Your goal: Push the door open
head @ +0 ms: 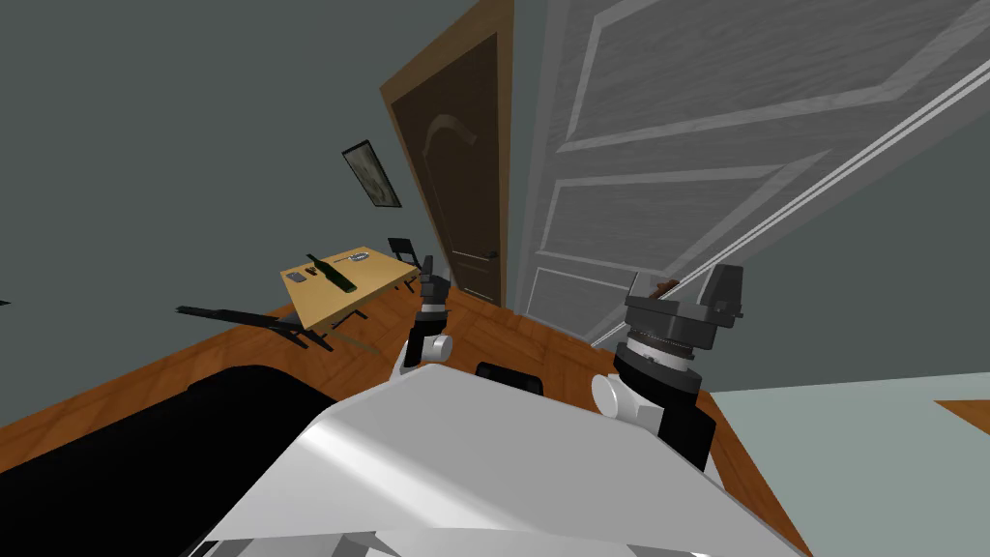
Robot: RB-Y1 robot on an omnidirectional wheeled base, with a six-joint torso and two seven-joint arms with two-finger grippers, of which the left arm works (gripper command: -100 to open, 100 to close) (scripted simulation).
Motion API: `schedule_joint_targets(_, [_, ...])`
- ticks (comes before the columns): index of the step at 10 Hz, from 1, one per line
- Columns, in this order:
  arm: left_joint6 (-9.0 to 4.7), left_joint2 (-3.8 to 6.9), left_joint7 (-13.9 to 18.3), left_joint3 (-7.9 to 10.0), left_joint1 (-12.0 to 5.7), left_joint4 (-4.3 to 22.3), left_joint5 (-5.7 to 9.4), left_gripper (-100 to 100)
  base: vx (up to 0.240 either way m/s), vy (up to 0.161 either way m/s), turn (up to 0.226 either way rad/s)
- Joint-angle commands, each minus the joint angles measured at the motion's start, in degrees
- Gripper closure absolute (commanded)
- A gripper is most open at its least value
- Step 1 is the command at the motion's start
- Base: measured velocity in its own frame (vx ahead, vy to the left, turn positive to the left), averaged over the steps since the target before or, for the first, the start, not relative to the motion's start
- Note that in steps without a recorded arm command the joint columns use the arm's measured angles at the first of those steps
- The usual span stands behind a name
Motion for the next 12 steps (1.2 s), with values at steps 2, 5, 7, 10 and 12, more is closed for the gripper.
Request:
schedule_joint_targets(2, [-0.59, 1.42, 0.0, -0.42, -1.25, 4.2, -0.24, -100, 0.095, 0.046, -0.064])
schedule_joint_targets(5, [-1.12, 2.41, 0.0, -0.8, -2.37, 7.9, -0.46, -100, 0.143, 0.086, -0.045])
schedule_joint_targets(7, [-1.43, 2.92, 0.0, -1.02, -3.02, 10.0, -0.58, -100, 0.091, 0.058, -0.033])
schedule_joint_targets(10, [-1.96, 3.65, 0.0, -1.4, -4.13, 13.7, -0.8, -100, 0.086, 0.042, -0.043])
schedule_joint_targets(12, [-2.33, 4.1, 0.0, -1.67, -4.92, 16.3, -0.95, -100, 0.085, 0.069, -0.042])
